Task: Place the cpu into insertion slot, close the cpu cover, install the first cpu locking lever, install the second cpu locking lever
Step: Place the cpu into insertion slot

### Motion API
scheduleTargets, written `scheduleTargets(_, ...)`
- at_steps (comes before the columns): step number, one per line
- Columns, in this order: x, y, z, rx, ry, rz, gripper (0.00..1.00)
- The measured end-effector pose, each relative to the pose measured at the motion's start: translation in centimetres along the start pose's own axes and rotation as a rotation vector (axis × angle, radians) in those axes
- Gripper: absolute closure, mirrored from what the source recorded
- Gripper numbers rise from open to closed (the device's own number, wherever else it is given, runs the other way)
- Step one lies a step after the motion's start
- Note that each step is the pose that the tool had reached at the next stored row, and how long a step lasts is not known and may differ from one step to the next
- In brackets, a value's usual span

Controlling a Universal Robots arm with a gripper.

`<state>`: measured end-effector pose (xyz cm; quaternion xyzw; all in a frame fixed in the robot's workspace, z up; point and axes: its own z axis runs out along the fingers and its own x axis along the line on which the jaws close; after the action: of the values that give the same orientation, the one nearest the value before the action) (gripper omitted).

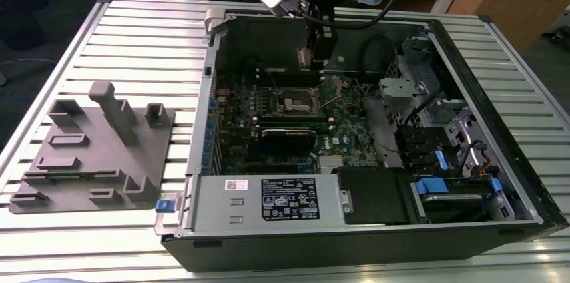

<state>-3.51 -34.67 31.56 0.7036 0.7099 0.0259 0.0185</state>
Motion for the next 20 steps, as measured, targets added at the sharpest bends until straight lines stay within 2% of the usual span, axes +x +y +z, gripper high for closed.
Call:
scheduleTargets(5, -0.01, -0.01, 0.35, -0.0003, -0.0014, 0.030, 0.46)
scheduleTargets(9, -0.01, -0.02, 0.42, -0.0001, -0.0020, 0.032, 0.46)
scheduleTargets(17, -0.03, -0.07, 1.14, -0.0113, 0.0005, 0.031, 0.46)
scheduleTargets(20, -0.03, -0.07, 1.18, -0.0152, 0.0004, 0.031, 0.46)
